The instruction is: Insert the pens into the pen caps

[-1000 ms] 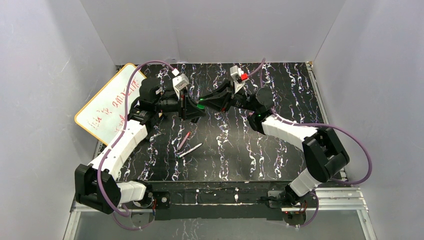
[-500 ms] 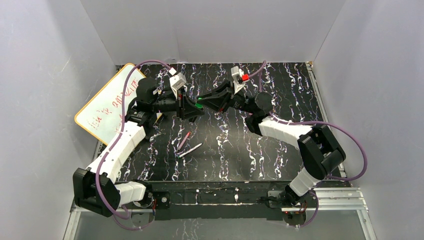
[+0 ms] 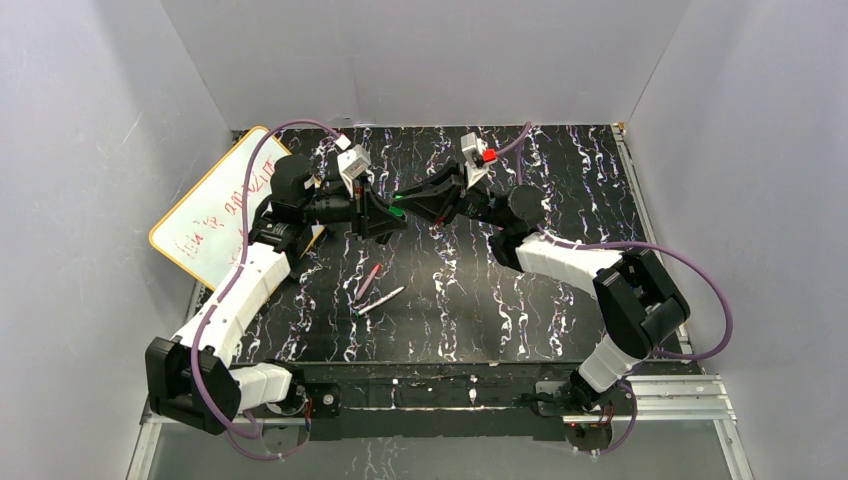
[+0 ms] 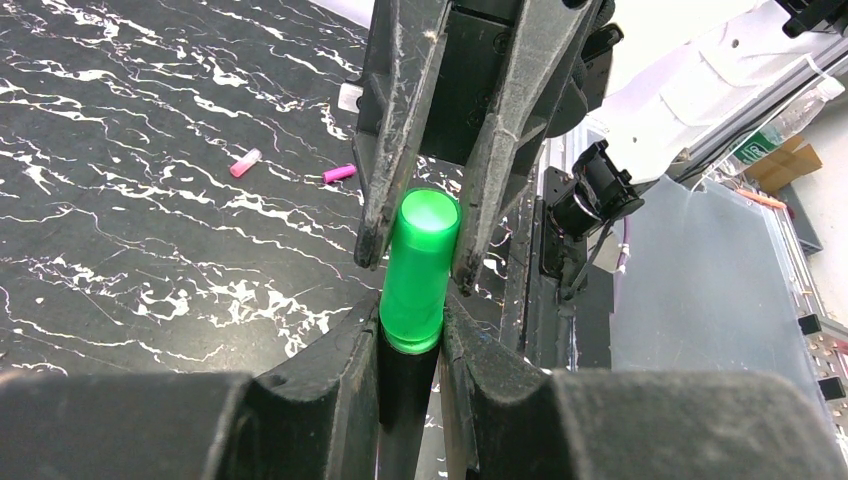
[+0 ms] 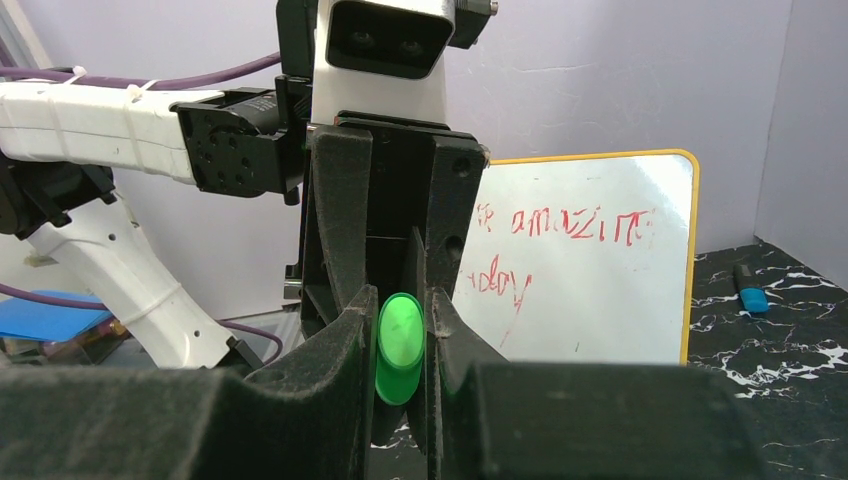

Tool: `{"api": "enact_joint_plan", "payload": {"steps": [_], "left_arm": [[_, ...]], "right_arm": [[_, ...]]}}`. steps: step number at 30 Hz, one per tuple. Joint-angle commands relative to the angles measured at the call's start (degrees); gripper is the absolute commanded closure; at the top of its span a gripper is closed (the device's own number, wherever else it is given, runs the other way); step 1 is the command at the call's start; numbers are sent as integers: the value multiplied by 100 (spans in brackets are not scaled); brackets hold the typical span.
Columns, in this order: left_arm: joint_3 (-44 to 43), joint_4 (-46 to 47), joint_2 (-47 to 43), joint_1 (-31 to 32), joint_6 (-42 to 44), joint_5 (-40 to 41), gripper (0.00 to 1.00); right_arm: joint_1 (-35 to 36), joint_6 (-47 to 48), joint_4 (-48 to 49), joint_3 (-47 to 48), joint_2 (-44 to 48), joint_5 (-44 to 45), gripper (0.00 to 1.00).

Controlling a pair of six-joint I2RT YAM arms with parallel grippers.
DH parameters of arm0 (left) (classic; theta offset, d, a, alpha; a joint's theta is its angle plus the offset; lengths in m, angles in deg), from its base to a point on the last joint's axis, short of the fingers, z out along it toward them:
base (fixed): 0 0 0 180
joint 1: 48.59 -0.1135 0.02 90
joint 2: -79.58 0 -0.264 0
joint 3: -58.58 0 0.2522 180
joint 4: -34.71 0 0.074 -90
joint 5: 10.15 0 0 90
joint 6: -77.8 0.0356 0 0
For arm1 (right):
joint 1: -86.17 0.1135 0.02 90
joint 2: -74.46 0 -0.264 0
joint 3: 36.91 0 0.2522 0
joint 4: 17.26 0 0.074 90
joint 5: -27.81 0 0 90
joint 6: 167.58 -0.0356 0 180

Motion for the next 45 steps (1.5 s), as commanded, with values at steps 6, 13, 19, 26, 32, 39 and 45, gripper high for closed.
{"api": "enact_joint_plan", "payload": {"steps": [6, 13, 19, 26, 32, 39, 45], "left_arm": [[-1091, 1694, -582, -86, 216, 598, 100], [-390, 1588, -757, -86, 103, 615, 100], [-58, 1116, -749, -84, 400, 731, 100], [425, 1233, -597, -69, 405, 791, 100], [532, 1321, -461, -77, 485, 950, 100], [522, 2241, -204, -78, -66, 1080, 100], [761, 3761, -3, -84, -1309, 819, 100]], "right_arm": [[860, 118, -2543, -463, -537, -2314, 79], [802, 259, -2493, -75, -463, -1575, 70], [693, 106, -1934, 83, -469, -1182, 50], [161, -465, -657, -431, -181, -918, 37], [-196, -626, -18, -1156, 211, -925, 36], [-212, -997, 716, -1781, 284, -1107, 37], [-217, -1205, 1623, -1902, 102, -682, 37]]}}
